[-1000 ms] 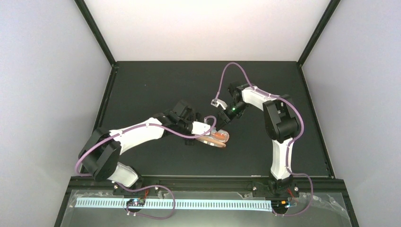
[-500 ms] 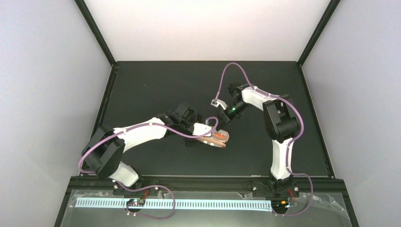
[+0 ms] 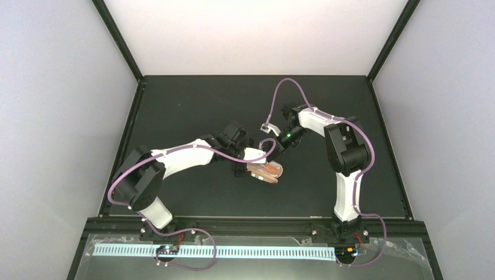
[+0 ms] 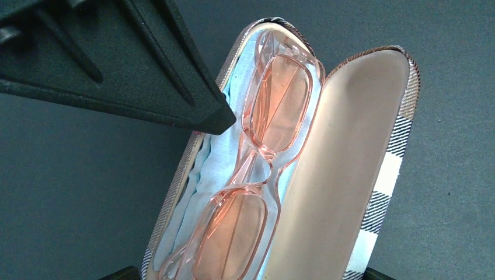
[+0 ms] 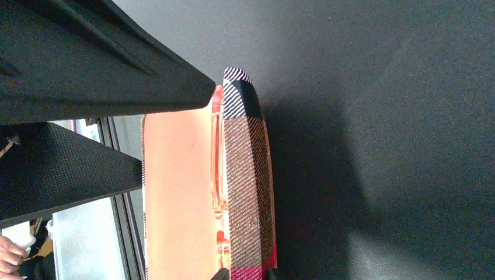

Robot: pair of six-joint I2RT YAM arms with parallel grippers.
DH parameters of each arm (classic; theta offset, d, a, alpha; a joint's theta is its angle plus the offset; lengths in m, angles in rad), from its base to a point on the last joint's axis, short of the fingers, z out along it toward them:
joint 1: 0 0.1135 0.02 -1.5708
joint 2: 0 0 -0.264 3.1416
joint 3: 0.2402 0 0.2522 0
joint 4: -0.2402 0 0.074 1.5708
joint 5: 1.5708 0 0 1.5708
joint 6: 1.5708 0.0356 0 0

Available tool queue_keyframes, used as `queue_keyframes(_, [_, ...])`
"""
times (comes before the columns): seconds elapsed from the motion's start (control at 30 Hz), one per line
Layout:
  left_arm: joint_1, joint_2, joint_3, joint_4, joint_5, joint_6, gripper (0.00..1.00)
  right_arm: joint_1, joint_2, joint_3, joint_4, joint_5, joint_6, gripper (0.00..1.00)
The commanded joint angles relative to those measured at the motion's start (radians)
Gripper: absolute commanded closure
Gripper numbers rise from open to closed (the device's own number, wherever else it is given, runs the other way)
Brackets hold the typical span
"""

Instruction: Organize the sunglasses

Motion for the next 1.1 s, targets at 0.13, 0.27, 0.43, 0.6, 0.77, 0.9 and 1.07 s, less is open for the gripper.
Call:
queue_keyframes(0.13, [-0.004, 0.045, 0.076, -0.036, 0.041, -0.001, 0.01, 0.008, -0.007, -0.01, 0.005, -0.027, -0.022, 0.84])
queue_keyframes(0.27, [-0.004, 0.055, 0.089, -0.037, 0.05, 0.008, 0.01, 0.009, -0.012, -0.009, -0.001, -0.032, -0.036, 0.85])
queue_keyframes(0.43, [-0.004, 0.063, 0.094, -0.029, 0.049, 0.013, 0.01, 0.02, -0.016, -0.006, -0.014, -0.044, -0.057, 0.86])
queue_keyframes(0.6, [-0.004, 0.069, 0.098, -0.015, 0.044, 0.013, 0.01, 0.028, -0.014, -0.001, -0.024, -0.058, -0.072, 0.87])
queue_keyframes(0.77, [-0.005, 0.077, 0.104, 0.015, 0.035, 0.003, 0.01, 0.031, -0.013, 0.002, -0.04, -0.074, -0.091, 0.87])
queue_keyframes(0.9, [-0.003, 0.079, 0.107, 0.039, 0.026, -0.004, 0.01, 0.032, -0.011, 0.001, -0.044, -0.081, -0.095, 0.88])
queue_keyframes(1.07, [-0.003, 0.084, 0.11, 0.059, 0.021, -0.002, 0.01, 0.035, -0.01, 0.001, -0.055, -0.087, -0.109, 0.88])
